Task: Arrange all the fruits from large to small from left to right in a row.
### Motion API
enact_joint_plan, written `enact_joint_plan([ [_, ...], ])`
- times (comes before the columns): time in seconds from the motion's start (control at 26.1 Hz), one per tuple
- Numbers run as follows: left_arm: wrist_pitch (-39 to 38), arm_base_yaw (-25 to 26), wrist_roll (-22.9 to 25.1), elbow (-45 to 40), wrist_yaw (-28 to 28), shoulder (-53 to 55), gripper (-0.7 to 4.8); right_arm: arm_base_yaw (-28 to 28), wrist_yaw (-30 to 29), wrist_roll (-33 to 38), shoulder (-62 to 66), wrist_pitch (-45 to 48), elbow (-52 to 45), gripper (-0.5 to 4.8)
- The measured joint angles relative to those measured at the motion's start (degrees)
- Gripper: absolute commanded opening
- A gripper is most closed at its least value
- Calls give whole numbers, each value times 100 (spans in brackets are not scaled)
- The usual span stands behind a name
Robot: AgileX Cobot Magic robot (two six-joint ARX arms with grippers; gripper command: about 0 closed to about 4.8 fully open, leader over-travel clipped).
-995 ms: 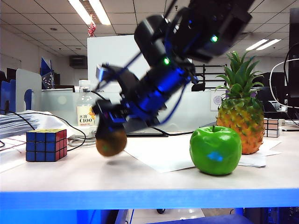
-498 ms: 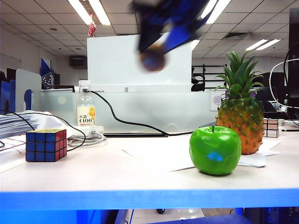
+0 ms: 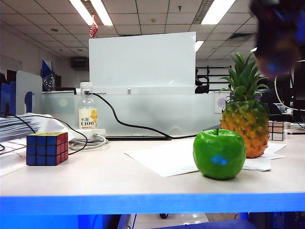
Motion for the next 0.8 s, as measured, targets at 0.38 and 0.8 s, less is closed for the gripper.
enact_joint_plan([
  [0.38,20,0,-151,0,98,0,184,-85,118,664,2,420,-896,-6],
  [0.8,22,0,-151,0,96,0,184,-549,155,706,1189,649,-896,-6],
])
